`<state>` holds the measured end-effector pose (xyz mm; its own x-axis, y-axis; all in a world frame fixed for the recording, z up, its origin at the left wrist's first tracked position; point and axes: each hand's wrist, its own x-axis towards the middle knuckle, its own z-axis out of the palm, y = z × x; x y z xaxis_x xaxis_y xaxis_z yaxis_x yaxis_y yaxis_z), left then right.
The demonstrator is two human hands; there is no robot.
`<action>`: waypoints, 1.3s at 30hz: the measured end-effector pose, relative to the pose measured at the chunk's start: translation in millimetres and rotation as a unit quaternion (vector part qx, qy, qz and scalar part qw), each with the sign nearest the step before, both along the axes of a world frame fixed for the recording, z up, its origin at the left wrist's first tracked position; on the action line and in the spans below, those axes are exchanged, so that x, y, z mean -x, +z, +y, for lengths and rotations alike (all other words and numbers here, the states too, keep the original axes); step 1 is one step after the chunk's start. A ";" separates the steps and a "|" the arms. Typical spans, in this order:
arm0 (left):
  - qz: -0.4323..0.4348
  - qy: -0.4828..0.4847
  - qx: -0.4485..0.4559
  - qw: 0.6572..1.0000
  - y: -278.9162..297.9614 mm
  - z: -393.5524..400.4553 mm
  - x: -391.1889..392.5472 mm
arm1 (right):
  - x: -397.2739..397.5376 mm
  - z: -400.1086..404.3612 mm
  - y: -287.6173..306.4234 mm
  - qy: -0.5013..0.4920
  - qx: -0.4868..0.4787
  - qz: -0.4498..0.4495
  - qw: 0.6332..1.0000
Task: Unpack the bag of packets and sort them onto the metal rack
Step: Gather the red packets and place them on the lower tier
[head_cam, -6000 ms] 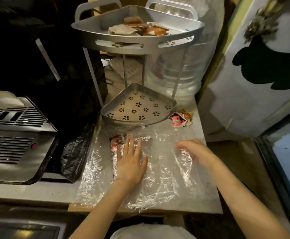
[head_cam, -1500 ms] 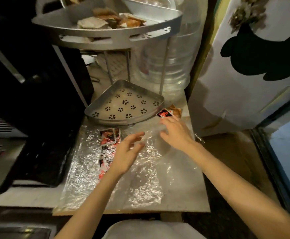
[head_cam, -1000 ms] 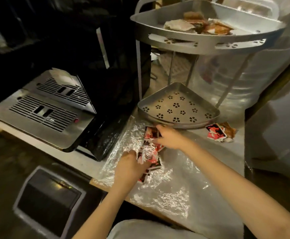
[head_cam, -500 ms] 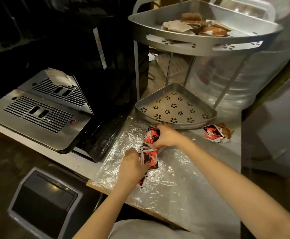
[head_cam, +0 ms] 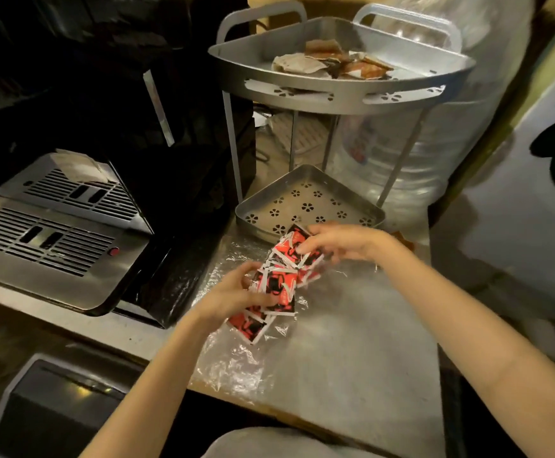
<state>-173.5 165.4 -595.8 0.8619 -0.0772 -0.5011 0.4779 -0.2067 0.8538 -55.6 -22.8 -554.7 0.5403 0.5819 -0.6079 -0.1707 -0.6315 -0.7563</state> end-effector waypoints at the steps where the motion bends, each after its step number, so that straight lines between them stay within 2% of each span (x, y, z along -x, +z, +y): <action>1: -0.002 -0.028 0.017 0.999 3.6 5.2 -6.2 | -1.8 -6.6 5.6 -0.033 -0.012 0.013 0.999; 4: -0.007 -0.108 0.051 0.993 16.9 14.3 -25.5 | -2.7 -22.8 15.1 -0.094 -0.062 0.015 0.994; 7: -0.029 -0.169 0.087 0.981 33.8 9.8 -43.0 | 2.8 -31.9 12.2 -0.135 -0.117 0.078 0.981; 9: -0.045 -0.200 0.082 0.975 38.6 4.3 -52.5 | 8.9 -35.9 10.1 -0.157 -0.150 0.124 0.968; 11: -0.049 -0.219 0.057 0.973 38.6 -2.8 -59.7 | 15.4 -38.8 8.8 -0.170 -0.169 0.128 0.962; 17: -0.085 -0.181 0.036 0.979 26.7 -29.5 -58.1 | 25.4 -50.9 -7.1 -0.247 -0.143 0.011 0.958; 21: -0.088 -0.127 0.052 0.987 8.3 -31.1 -53.4 | 32.3 -65.0 -12.4 -0.291 -0.140 0.009 0.947; 25: -0.030 -0.007 0.144 0.989 -6.2 -32.6 -49.6 | 39.2 -82.9 -10.8 -0.342 -0.162 0.037 0.925; 29: 0.018 0.053 0.179 0.982 -23.1 -29.8 -38.1 | 42.5 -103.5 -5.9 -0.378 -0.160 0.030 0.911; 31: 0.017 0.053 0.217 0.975 -21.6 -32.2 -34.9 | 43.9 -112.6 -0.7 -0.404 -0.179 0.018 0.897; 34: -0.035 0.012 0.264 0.964 -2.3 -40.2 -38.5 | 47.1 -119.6 11.7 -0.435 -0.235 -0.004 0.869; 39: -0.128 -0.073 0.279 0.949 39.6 -61.1 -58.3 | 46.5 -118.8 32.3 -0.470 -0.313 -0.044 0.824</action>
<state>-115.2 104.3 -556.3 0.9097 -0.3967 -0.1230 0.2412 0.2633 0.9341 -102.1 -141.6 -522.4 0.9573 0.0666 -0.2814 -0.2888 0.2663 -0.9196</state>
